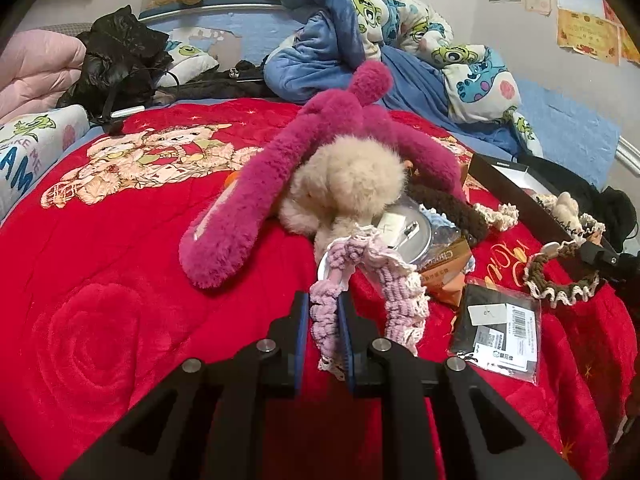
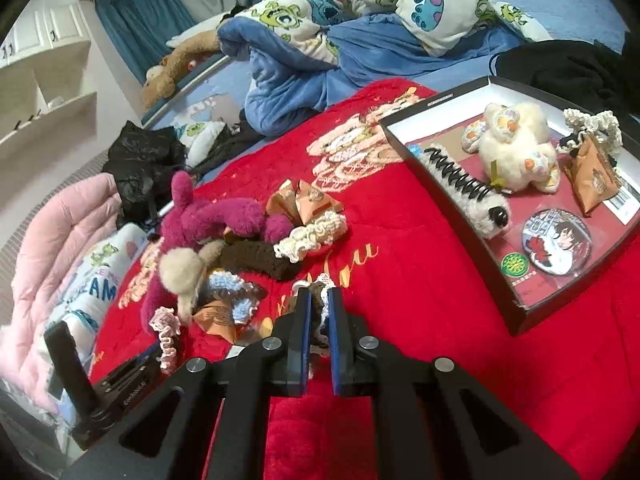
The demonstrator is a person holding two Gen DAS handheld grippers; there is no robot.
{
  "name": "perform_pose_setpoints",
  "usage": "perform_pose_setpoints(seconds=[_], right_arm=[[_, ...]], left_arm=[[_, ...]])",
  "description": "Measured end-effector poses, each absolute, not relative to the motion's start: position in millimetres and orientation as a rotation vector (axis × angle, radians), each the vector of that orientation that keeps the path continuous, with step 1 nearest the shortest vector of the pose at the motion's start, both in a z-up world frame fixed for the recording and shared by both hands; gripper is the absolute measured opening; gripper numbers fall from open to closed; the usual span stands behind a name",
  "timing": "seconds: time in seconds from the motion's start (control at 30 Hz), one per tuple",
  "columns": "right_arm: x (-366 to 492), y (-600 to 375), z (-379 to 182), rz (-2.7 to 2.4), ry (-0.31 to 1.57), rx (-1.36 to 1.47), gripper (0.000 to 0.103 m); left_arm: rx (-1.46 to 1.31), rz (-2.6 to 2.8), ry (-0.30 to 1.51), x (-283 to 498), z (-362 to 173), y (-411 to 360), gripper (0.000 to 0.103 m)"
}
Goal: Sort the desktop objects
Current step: 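Lift the pink scrunchie with the left tool while the right tool lifts the brown scrunchie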
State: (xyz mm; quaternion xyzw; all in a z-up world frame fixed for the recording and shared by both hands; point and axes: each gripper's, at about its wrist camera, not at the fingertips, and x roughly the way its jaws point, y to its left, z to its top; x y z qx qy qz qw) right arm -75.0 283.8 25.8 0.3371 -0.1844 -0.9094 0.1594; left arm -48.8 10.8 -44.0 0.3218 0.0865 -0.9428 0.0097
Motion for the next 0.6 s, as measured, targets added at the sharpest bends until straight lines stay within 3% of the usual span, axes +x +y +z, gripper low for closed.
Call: perform_pose_setpoints(seconds=[0.17, 0.6], right_arm=[[-70.0, 291.6, 34.3, -2.59, -0.558, 0.917, 0.008], [-59.3, 307.3, 42.1, -2.595, -0.579, 0.878, 0.008]], left_arm=[[0.964, -2.953, 0.298, -37.8, -36.0, 9.0, 0.015], [0.996, -2.997, 0.153, -26.7, -31.4, 46.8, 0.013]])
